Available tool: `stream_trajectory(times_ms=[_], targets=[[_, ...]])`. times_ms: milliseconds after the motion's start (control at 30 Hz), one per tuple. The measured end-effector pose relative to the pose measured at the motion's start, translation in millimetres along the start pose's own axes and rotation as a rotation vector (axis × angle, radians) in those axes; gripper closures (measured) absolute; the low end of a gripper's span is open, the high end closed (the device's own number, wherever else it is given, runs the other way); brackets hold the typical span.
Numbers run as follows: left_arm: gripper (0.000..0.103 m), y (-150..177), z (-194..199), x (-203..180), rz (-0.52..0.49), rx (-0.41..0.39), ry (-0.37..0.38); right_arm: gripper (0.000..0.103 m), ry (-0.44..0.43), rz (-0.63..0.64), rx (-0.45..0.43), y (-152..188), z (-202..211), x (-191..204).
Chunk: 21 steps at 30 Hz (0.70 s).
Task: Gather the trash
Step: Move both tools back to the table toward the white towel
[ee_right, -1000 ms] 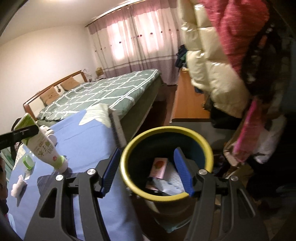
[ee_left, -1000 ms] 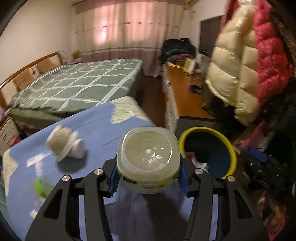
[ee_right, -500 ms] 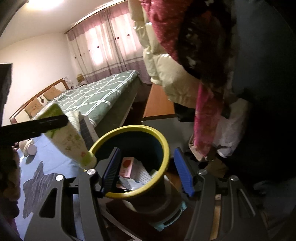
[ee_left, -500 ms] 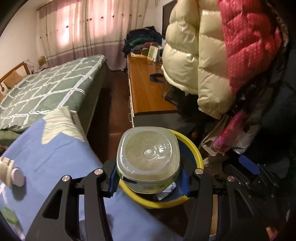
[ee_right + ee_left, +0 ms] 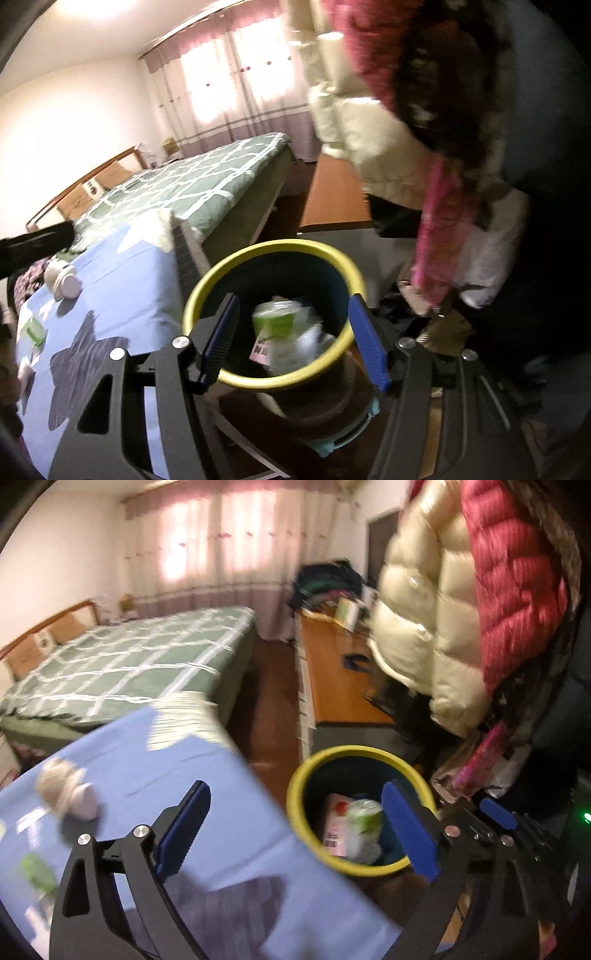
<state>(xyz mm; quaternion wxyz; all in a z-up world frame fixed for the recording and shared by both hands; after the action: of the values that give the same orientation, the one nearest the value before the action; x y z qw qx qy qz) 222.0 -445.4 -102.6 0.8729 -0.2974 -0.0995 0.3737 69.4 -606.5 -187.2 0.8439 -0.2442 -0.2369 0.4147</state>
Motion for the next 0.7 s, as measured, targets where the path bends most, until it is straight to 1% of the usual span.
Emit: stream_trajectory(times_ms=[133,267,333,367,433,467,600,667,700], targets=[[0.007,41.0,48.4,71.3,0.133,-0.063,-0.077,0.043,-0.044,0.070,0.022,5.2,-6.1,42.0],[0.007,88.1,89.1,146.7,0.273,-0.107,-0.175,0.043,-0.114,0.162,0.066,16.7,-14.8,99.2],[0.006,115.5,111.6,193.5,0.363,-0.130,-0.227,0.043,-0.143,0.220,0.084,23.2,-18.4,132.7],[0.006,124.8,118.6,209.2,0.392,-0.135,-0.243,0.043,-0.164,0.254,0.094,27.9,-19.9,152.8],[0.006,151.8,137.1,253.7,0.474,-0.150,-0.296,0.043,-0.200,0.302,0.111,35.7,-21.6,186.0],[0.006,161.3,142.9,268.5,0.501,-0.155,-0.315,0.043,-0.220,0.339,0.116,41.2,-22.0,207.9],[0.005,209.7,168.9,348.1,0.633,-0.172,-0.462,0.043,-0.302,0.454,0.157,63.7,-22.8,280.9],[0.005,233.5,176.1,382.8,0.694,-0.172,-0.529,0.043,-0.331,0.513,0.164,75.2,-19.4,313.9],[0.005,243.5,177.5,394.7,0.712,-0.170,-0.549,0.043,-0.346,0.555,0.168,82.5,-18.3,335.8]])
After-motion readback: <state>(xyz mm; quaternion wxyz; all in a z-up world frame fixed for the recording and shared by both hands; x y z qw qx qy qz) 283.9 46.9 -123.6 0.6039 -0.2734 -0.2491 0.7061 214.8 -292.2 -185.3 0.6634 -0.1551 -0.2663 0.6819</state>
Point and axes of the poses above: each gripper's, at about its wrist camera, not at the fingertips, and z roughly against the way its jaws point, x to its left, y to its underside, the point moved 10 cm from there along -z, roughly the way its jaws point, and after that the axes turned 15 degrees about x, right-handed, at the moved point
